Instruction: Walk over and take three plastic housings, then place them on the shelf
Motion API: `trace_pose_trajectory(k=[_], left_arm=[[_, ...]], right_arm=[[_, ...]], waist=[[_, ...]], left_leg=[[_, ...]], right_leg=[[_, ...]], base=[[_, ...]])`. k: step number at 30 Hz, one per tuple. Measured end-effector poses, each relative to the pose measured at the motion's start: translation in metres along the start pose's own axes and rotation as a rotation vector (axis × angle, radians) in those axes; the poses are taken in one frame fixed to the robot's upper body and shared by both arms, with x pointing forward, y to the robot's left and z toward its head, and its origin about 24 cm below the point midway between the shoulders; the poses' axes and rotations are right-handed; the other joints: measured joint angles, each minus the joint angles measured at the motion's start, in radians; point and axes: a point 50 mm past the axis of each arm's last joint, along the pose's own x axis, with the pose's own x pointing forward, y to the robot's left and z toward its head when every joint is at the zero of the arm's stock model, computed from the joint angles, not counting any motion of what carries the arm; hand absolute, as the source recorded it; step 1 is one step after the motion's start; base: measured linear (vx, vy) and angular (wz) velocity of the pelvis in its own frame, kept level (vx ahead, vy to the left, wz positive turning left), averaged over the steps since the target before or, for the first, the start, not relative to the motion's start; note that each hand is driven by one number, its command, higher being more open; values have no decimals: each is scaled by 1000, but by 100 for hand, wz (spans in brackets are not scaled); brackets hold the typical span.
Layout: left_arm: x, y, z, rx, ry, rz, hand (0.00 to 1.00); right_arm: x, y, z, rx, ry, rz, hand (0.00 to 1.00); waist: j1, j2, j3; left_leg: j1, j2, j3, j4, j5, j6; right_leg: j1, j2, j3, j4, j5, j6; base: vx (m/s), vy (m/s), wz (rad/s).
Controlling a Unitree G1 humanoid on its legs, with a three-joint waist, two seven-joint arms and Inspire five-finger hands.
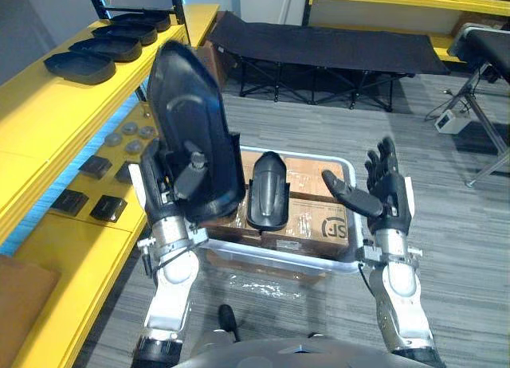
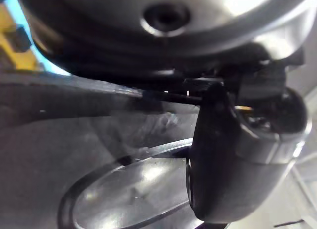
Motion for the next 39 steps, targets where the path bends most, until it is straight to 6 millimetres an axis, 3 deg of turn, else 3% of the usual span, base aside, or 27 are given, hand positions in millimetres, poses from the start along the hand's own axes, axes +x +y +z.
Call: trace_pose_trajectory(k=[4,8,21,26,31,34,39], left_arm=[[-11,23,-9,-99,67,86,0],[-16,38,-10,-156,79,143,0],[-18,41,8,-226,6,135,0],[-17,34,19,-260,-31,104,0],[-17,34,23,-267,-48,103,0],[-23,38,22,-256,-33,96,0],[-24,36,23,-260,-37,60,0]], right_arm=[[-29,-28,-44,-25,251,-118,100],[-45,-34,-54,11,313,-169,100],[-40,-13,-51,42,293,-25,100],[-32,14,-28,100,183,115,100],[-18,49,-16,127,113,264,100],[-11,60,-9,98,76,319,100],[-3,62,-3,88,42,322,100]], waist=[[2,3,0],[2,11,0],[26,12,1],[33,12,2],[78,19,8],[93,20,8],[107,17,10]], left_leg=[[0,2,1,0,-3,-4],[1,10,2,0,-9,-13],[8,17,13,0,-11,-13],[-37,7,-100,0,13,-13],[-38,0,-180,0,28,-18],[-41,-1,-208,0,29,-18],[-59,0,-243,0,43,-25]], right_leg=[[-1,5,3,0,-3,-5],[-1,9,3,0,-8,-13],[-11,12,23,16,-11,-17],[20,23,-79,17,-19,-26],[51,29,-149,51,-63,-31],[58,34,-172,57,-80,-29],[68,44,-203,57,-80,-36]], base=[[23,-4,-3],[0,0,0],[2,10,-3],[35,-16,59],[-17,-42,48],[-37,-41,31],[1,-38,19]])
